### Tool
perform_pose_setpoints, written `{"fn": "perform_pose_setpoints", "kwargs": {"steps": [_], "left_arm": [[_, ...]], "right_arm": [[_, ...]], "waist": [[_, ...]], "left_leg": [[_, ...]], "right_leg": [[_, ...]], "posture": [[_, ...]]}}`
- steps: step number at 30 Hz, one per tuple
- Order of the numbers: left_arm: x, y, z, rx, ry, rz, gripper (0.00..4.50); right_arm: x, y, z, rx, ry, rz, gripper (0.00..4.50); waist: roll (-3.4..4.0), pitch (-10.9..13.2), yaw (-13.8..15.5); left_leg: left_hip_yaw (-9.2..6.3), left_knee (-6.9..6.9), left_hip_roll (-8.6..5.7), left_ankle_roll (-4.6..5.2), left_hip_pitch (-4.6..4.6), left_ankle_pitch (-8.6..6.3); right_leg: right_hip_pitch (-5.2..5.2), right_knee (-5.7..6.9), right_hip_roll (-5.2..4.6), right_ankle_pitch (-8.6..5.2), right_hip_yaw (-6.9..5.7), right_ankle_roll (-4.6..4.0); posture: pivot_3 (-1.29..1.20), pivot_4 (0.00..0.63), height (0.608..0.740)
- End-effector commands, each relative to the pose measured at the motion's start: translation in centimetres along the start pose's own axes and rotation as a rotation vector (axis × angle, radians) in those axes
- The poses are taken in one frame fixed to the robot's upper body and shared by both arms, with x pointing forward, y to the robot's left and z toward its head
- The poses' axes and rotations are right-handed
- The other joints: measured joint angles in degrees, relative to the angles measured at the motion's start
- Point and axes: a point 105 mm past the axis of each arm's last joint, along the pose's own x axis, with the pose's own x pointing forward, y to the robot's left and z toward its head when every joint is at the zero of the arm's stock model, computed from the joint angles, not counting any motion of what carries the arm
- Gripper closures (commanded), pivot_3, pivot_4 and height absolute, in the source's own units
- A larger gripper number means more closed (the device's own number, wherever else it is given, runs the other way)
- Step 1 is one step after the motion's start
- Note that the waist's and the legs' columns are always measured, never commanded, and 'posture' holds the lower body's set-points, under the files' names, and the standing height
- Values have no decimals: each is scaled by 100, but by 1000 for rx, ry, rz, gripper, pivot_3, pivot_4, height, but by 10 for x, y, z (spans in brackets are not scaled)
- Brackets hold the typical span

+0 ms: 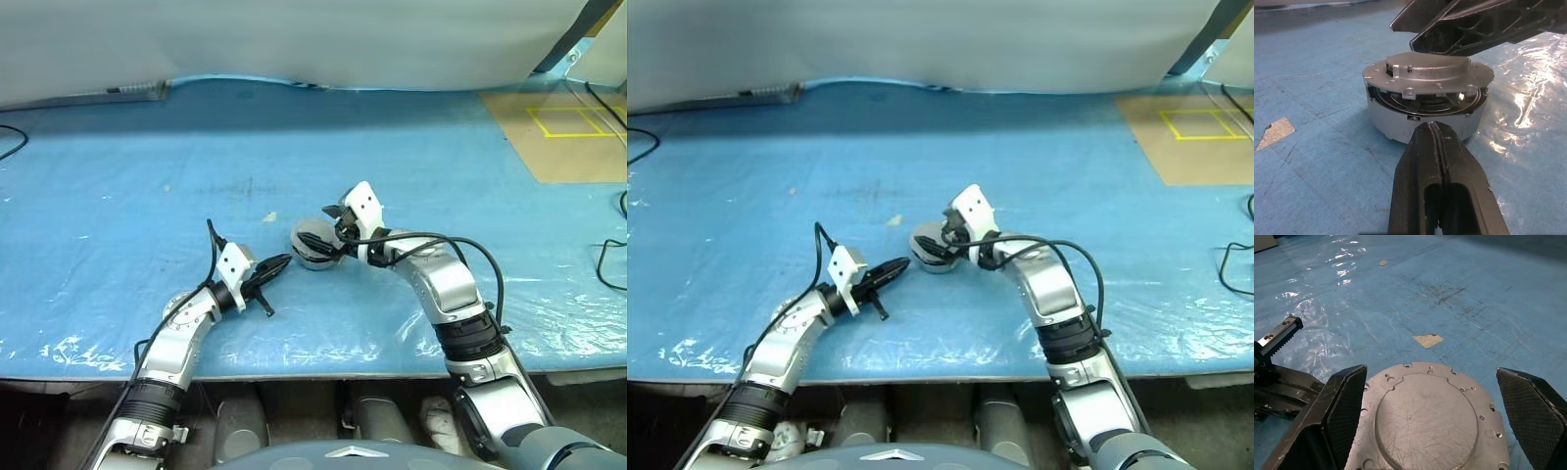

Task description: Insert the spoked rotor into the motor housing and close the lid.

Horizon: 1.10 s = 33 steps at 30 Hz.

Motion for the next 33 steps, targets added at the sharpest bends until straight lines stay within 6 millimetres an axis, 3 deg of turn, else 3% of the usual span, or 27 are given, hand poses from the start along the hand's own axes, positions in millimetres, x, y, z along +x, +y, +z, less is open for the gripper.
{"fn": "perform_pose_setpoints", "kwargs": {"steps": [1, 9, 11, 15, 25, 33], "left_arm": [[-1, 1, 9, 30, -27, -1, 4500], [-3, 2, 9, 32, -23, 1, 4500], [-3, 2, 9, 33, -22, 1, 4500], [-3, 3, 9, 34, -20, 3, 4500], [-3, 3, 9, 35, -19, 4, 4500], [-2, 2, 9, 30, -21, 6, 4500]], "right_arm": [[2, 9, 1, -3, -18, 24, 37], [2, 8, -17, -7, 20, 16, 37], [3, 6, -18, -5, 18, 5, 411], [3, 4, -17, -9, 10, -2, 1578], [-1, 3, -13, -120, 23, 12, 1576], [-8, -4, 4, -169, 62, 42, 1576]], "waist": [[0, 0, 0], [0, 0, -4], [0, 0, -3], [0, 0, -3], [0, 0, 0], [0, 0, 1]], "left_leg": [[0, -1, 0, 0, 0, 0], [0, -1, -1, 0, 1, 0], [0, -1, -1, 0, 3, 0], [0, -1, -1, 0, 3, 0], [0, -1, -2, 0, 3, 0], [0, -1, -3, 0, 3, 0]], "right_leg": [[0, 0, 0, 0, 0, 0], [1, -2, 0, 0, 1, 1], [2, -2, 0, 0, 1, 1], [3, -2, 0, 0, 1, 1], [4, -2, 0, 0, 2, 1], [4, -2, 0, 1, 2, 2]], "posture": [[0, 150, 740], [0, 150, 740], [0, 150, 740], [0, 150, 740], [0, 150, 740], [0, 150, 740]]}}
